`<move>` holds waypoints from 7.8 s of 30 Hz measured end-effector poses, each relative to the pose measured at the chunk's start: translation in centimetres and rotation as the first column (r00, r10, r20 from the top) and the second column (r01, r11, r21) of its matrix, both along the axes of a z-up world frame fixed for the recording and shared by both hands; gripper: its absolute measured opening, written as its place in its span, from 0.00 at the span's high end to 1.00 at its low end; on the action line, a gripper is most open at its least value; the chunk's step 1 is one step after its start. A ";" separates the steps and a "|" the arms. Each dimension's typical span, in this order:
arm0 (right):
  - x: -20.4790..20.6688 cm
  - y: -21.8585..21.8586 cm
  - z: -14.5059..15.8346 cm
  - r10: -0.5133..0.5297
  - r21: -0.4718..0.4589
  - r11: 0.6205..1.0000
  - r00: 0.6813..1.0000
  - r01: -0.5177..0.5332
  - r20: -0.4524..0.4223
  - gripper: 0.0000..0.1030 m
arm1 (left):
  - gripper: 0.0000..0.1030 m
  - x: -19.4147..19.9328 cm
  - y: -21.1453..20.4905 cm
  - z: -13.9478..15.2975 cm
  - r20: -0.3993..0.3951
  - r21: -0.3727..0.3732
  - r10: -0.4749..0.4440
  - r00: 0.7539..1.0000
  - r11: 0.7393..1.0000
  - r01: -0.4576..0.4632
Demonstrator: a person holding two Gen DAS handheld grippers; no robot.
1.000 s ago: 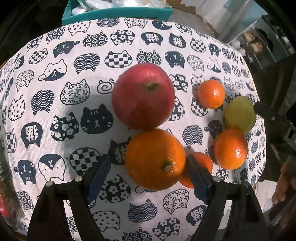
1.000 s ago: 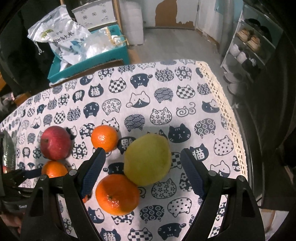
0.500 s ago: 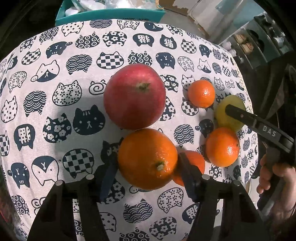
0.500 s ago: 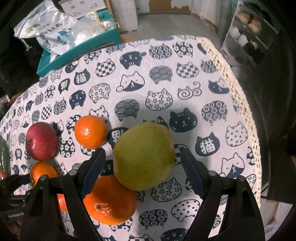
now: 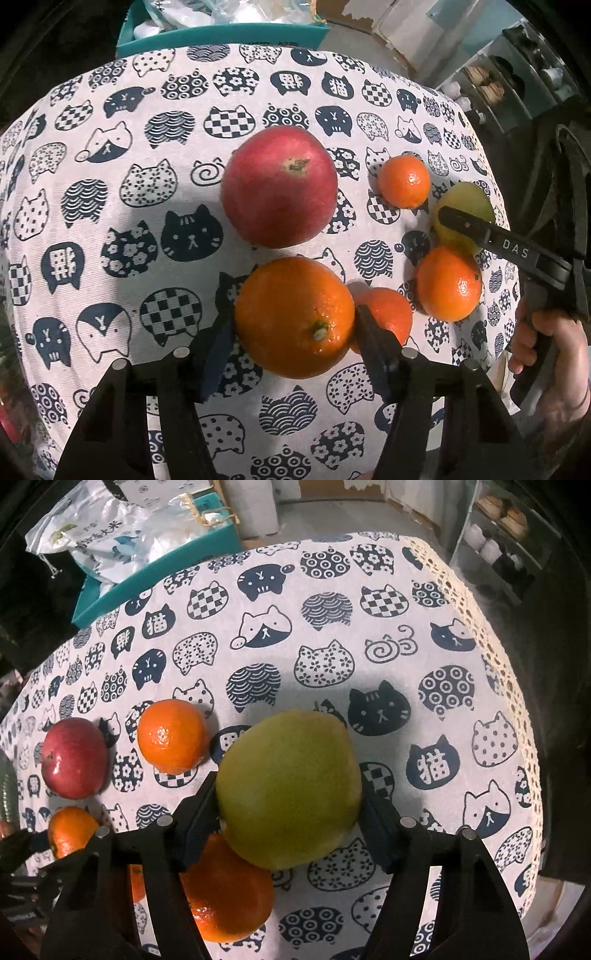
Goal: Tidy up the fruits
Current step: 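Grasp the large orange with the left tool while the right tool grasps the green pear, then lift the orange and green pear and carry them toward the bowl, then lower the orange and green pear into the glass bowl and open both tools, then move both tools back over the remaining apple and oranges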
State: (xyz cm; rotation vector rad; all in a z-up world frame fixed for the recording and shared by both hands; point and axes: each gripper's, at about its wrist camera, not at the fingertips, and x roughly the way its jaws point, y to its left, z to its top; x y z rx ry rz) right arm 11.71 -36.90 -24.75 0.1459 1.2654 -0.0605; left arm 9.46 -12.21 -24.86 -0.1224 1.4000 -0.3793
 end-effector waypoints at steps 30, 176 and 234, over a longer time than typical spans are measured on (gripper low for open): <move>-3.3 6.7 11.0 0.152 -0.064 0.988 0.936 -0.139 0.317 0.32 | 0.37 -2.5 2.1 11.6 0.306 0.002 -0.003 0.952 1.000 0.003; -1.0 45.0 3.5 0.680 0.098 0.712 0.718 -0.695 0.147 0.32 | 0.39 -4.9 36.3 2.4 0.164 -0.045 0.581 0.797 0.812 -0.582; -5.7 34.3 22.2 0.503 -0.060 0.823 0.674 -0.565 0.542 0.21 | 0.18 -9.0 27.3 19.7 0.494 -0.137 0.405 0.769 0.910 -0.391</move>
